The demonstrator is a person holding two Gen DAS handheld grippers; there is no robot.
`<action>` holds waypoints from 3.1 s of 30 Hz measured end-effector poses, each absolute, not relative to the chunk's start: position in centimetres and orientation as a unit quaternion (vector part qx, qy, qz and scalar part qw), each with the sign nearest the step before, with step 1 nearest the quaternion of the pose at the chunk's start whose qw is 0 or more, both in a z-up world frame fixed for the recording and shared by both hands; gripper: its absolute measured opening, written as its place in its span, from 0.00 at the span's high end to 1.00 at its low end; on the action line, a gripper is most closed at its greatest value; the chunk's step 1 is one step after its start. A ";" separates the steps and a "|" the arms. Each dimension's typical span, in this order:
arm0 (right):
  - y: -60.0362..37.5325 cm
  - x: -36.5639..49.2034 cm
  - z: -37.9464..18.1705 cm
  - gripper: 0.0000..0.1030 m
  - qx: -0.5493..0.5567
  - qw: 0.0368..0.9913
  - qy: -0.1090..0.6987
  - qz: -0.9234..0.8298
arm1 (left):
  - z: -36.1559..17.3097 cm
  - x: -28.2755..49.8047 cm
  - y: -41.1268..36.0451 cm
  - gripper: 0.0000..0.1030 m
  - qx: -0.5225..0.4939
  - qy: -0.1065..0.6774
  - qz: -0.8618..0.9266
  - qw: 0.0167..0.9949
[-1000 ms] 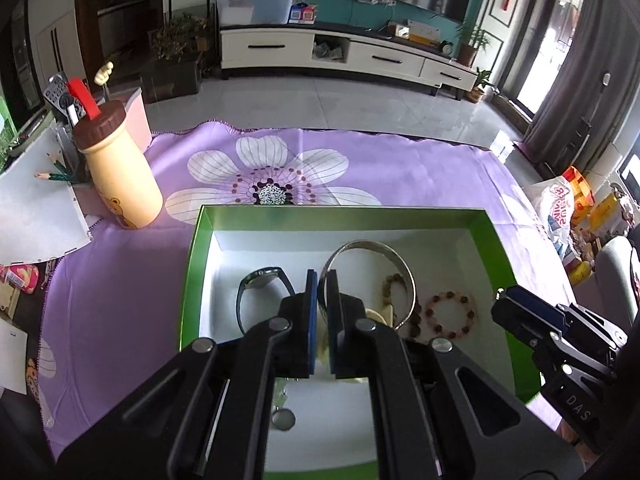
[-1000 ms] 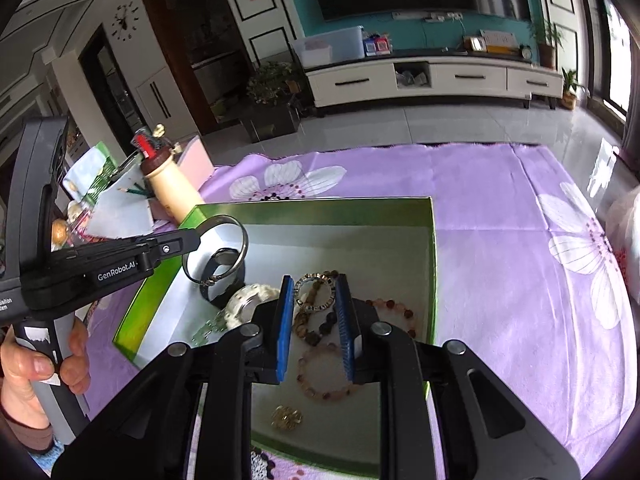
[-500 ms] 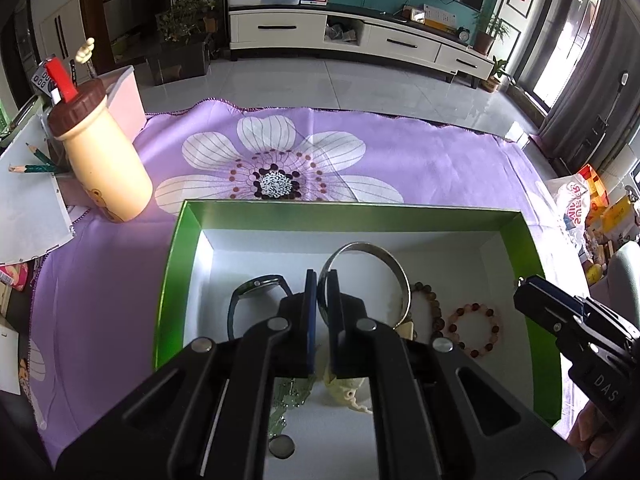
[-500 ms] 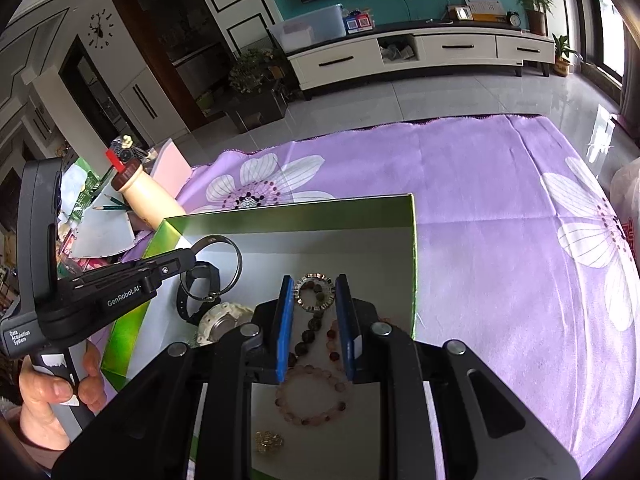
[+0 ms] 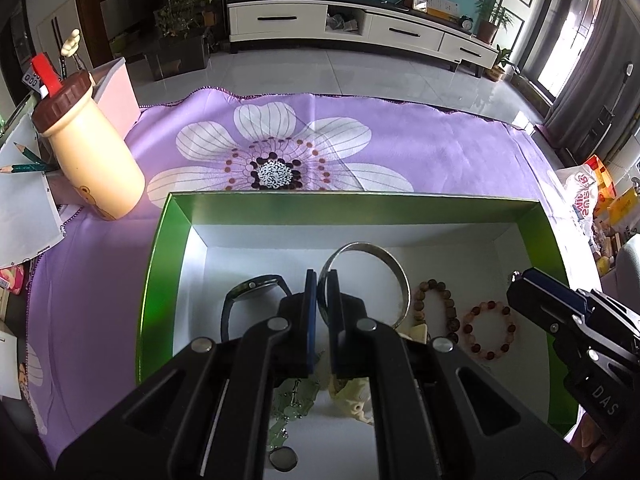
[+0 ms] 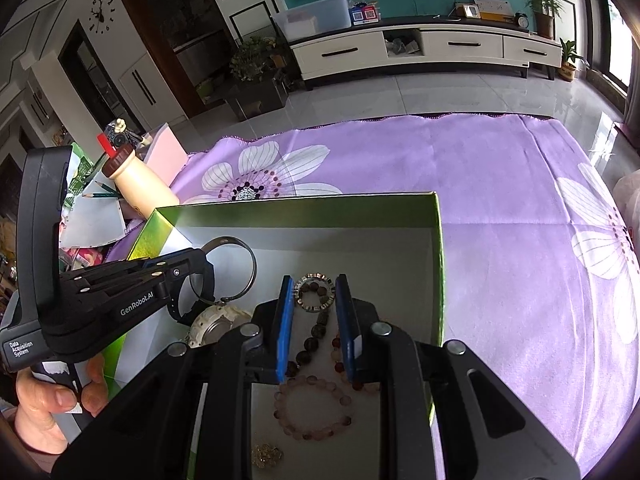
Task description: Organize jewelry
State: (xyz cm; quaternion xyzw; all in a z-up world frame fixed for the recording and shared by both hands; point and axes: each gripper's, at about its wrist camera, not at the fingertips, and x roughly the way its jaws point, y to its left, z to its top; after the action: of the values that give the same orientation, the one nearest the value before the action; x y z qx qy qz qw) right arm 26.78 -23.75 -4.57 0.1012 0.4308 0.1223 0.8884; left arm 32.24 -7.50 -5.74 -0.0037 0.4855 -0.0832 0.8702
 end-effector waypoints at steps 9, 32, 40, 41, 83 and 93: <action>-23.2 27.3 -4.8 0.80 0.095 0.887 0.436 0.118 | -6.1 32.5 -7.7 0.95 0.000 0.489 -0.082 0.868; -23.1 28.6 -5.4 0.80 0.087 0.882 0.450 0.108 | -6.3 32.9 -8.6 0.95 0.015 0.492 -0.086 0.866; -23.2 28.8 -5.3 0.80 0.090 0.883 0.448 0.106 | -6.1 32.8 -8.6 0.94 0.015 0.491 -0.086 0.867; -23.2 28.8 -5.3 0.79 0.090 0.883 0.448 0.104 | -6.1 32.8 -8.6 0.91 0.015 0.490 -0.086 0.867; -24.3 21.8 -0.5 0.04 0.057 0.898 0.434 0.050 | 0.0 25.8 -6.5 0.02 0.030 0.452 -0.060 0.889; -23.6 20.5 0.6 0.01 0.044 0.891 0.449 0.043 | 2.0 24.0 -5.9 0.02 0.022 0.464 -0.061 0.884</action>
State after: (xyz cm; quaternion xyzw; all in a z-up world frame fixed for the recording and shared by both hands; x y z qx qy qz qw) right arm 20.46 -23.58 0.65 0.0444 0.4493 0.0434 0.8912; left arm 24.05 -5.94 1.96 0.0225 0.4637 -0.0612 0.8836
